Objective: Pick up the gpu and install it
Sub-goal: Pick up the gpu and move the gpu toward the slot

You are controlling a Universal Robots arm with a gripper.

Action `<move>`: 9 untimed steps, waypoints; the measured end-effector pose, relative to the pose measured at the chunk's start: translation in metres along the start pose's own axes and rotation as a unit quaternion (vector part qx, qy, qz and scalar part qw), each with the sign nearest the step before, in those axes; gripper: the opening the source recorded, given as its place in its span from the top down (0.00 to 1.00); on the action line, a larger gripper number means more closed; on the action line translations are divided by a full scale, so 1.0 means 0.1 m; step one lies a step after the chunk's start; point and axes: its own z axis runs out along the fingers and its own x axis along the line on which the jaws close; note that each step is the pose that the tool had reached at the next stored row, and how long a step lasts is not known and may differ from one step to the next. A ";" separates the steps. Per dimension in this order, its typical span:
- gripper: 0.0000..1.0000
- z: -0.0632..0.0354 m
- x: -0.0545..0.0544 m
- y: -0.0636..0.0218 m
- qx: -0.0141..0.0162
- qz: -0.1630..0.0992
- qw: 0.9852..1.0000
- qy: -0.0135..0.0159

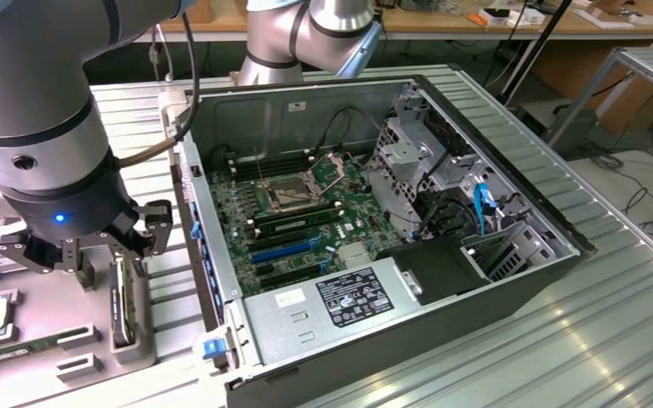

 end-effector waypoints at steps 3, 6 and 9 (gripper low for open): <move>0.44 0.000 0.00 0.000 0.000 0.000 1.000 0.000; 0.44 0.027 0.01 -0.002 0.000 0.000 1.000 -0.001; 0.44 0.053 0.03 -0.004 0.000 0.000 1.000 -0.001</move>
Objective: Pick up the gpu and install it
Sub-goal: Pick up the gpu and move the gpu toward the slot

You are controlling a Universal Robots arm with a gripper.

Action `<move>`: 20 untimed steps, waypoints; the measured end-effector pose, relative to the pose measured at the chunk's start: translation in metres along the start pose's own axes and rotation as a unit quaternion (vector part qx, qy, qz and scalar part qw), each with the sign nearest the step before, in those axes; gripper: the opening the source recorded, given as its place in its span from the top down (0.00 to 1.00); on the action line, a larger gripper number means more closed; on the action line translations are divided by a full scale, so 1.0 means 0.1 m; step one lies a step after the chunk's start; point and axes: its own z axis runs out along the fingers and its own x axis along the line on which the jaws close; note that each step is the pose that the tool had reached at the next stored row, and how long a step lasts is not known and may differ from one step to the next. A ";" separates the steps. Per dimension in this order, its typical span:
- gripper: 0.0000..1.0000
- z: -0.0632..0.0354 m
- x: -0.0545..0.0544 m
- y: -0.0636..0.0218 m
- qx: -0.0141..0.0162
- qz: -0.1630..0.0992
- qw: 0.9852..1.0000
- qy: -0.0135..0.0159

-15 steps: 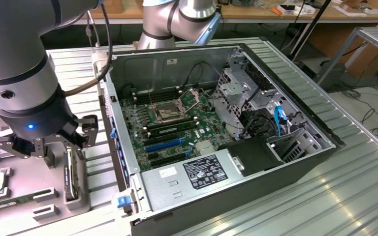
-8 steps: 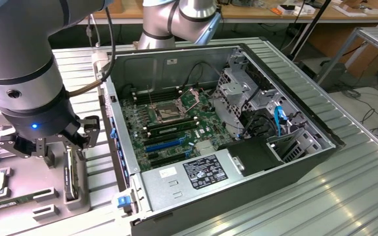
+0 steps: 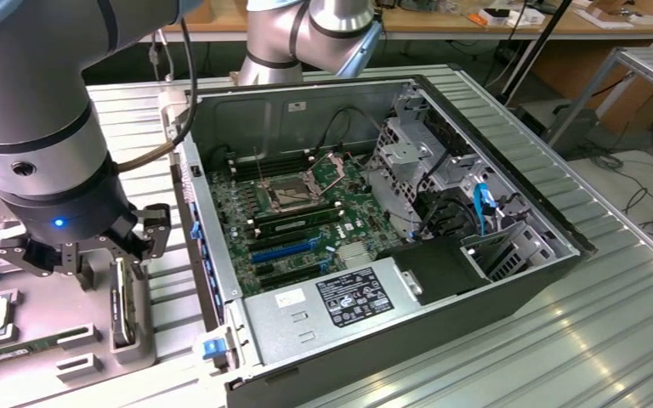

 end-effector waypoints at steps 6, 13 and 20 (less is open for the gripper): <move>0.44 0.047 0.01 -0.003 0.000 0.000 1.000 -0.001; 0.44 0.123 0.04 -0.008 0.000 -0.002 1.000 -0.002; 0.44 0.175 0.06 -0.012 0.000 -0.008 1.000 -0.003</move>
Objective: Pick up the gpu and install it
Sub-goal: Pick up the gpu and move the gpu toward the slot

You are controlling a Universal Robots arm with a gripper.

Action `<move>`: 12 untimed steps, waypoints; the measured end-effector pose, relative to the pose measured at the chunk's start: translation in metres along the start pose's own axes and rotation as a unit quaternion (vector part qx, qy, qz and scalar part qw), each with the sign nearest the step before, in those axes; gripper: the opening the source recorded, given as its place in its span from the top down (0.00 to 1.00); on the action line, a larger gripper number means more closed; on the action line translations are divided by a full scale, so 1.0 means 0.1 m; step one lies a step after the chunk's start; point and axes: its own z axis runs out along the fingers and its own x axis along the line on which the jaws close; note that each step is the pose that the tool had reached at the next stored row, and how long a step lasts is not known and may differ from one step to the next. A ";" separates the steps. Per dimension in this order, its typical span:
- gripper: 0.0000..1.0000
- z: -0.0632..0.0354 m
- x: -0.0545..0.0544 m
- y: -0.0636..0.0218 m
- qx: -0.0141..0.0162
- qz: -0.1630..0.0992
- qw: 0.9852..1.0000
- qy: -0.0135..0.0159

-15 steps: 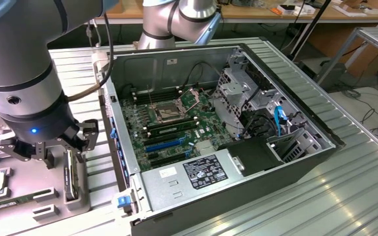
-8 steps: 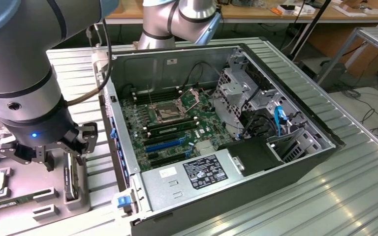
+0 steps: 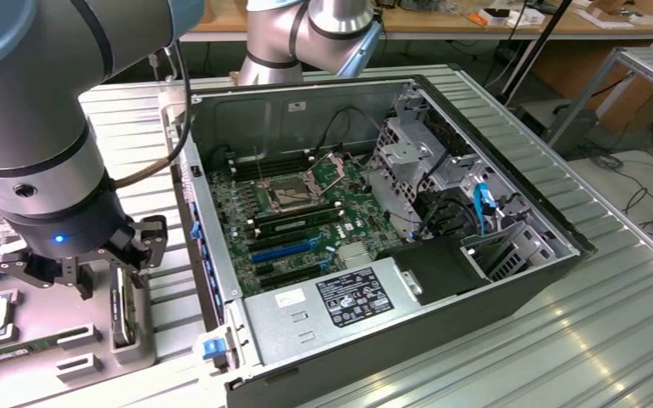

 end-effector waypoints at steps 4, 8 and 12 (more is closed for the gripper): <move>0.44 0.039 0.00 -0.002 0.000 -0.006 1.000 -0.001; 0.44 0.071 0.01 -0.003 0.000 -0.010 1.000 -0.001; 0.44 0.106 0.01 -0.005 0.000 -0.013 1.000 -0.002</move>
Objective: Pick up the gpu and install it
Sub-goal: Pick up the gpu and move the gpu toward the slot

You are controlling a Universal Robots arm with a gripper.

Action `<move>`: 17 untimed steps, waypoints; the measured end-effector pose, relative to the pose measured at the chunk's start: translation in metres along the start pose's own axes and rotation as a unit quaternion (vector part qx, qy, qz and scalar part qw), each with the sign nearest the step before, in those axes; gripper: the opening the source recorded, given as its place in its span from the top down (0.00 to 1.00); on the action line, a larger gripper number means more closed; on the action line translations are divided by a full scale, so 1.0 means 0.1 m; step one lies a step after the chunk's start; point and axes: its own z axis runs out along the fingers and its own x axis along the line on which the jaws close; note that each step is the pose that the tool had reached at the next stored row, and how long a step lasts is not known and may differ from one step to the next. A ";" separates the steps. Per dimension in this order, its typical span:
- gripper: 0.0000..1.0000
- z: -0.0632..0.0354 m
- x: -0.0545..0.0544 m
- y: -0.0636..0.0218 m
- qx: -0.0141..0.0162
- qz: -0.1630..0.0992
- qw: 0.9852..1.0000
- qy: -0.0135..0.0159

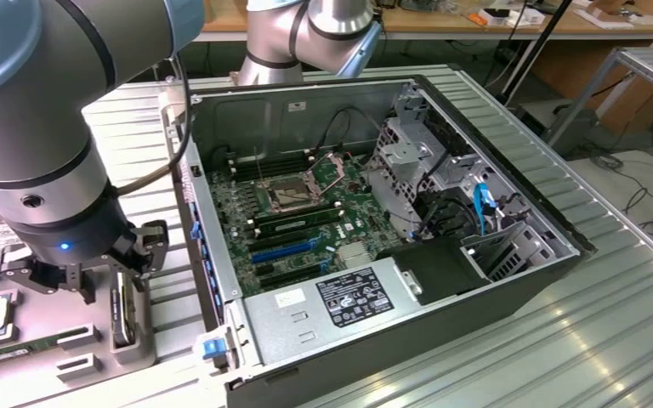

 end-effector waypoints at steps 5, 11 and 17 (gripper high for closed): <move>0.44 0.053 0.00 -0.003 0.000 -0.002 1.000 -0.001; 0.44 0.054 0.00 -0.003 0.000 -0.002 1.000 -0.001; 0.53 0.054 0.00 -0.003 0.000 -0.002 1.000 -0.001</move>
